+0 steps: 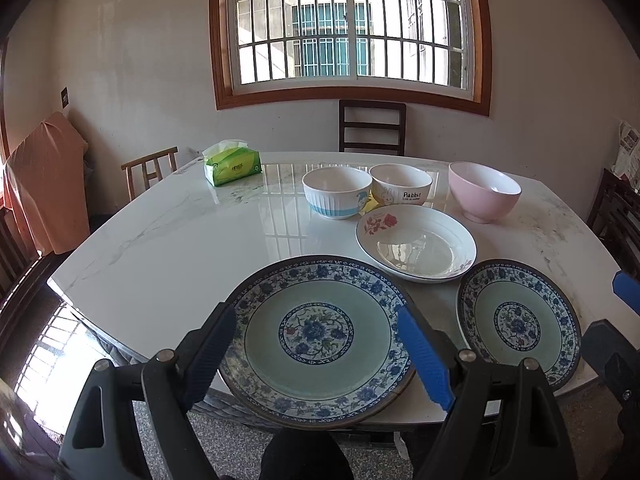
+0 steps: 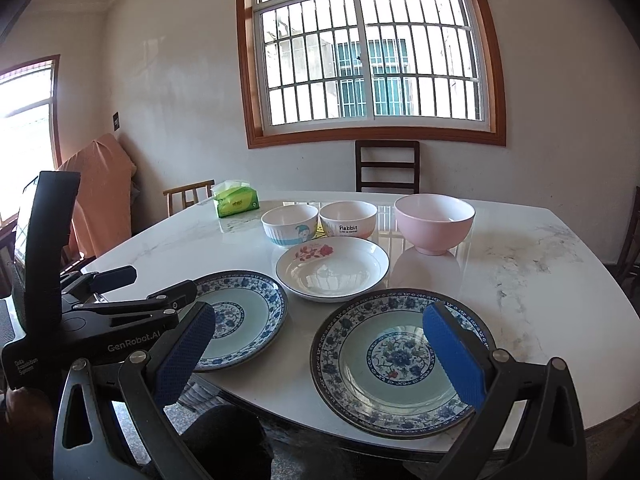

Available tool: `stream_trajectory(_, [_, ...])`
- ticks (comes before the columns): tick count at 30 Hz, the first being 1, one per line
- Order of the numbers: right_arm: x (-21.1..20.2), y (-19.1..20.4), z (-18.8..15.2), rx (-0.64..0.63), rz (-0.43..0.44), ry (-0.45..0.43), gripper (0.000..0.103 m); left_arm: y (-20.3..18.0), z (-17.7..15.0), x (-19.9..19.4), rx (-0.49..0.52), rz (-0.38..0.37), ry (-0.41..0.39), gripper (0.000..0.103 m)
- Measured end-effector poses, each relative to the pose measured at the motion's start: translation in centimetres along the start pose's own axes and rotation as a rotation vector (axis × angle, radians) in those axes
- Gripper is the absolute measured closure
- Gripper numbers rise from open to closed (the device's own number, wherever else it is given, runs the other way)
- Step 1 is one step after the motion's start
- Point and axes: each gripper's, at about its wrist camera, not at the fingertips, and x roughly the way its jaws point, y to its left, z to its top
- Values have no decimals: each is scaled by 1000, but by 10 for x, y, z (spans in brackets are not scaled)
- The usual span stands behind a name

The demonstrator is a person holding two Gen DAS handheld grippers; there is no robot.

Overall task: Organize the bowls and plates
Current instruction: 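Move the left and right grippers toward the two blue-and-white floral plates, then grasp one floral plate rim with the left gripper while the right grasps the other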

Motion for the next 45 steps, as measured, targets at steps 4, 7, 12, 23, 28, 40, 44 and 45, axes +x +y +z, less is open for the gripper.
stream_trajectory(4, [8,3,6,-5,36,30,0,19,1,14,-15,7,75,18])
stream_trajectory(7, [16,2,8,24,84,69,0,42,2,19,-50,-1,121,18])
stream_trajectory(12, [41,-1,8,107,205,170,0,70,3,29,-85,16,179,18])
stream_trajectory(23, [122,14,12,205,413,419,24,105,-2,72,-212,-90,363,18])
stream_trajectory(28, [160,14,12,223,429,524,26,112,-7,87,-236,-119,416,18])
stream_trajectory(40, [209,9,3,237,385,651,29,127,-17,111,-292,-155,509,47])
stream_trajectory(44, [218,12,1,232,379,679,29,127,-19,113,-290,-160,512,68])
stream_trajectory(45, [220,13,0,230,375,688,29,126,-19,113,-296,-177,510,75])
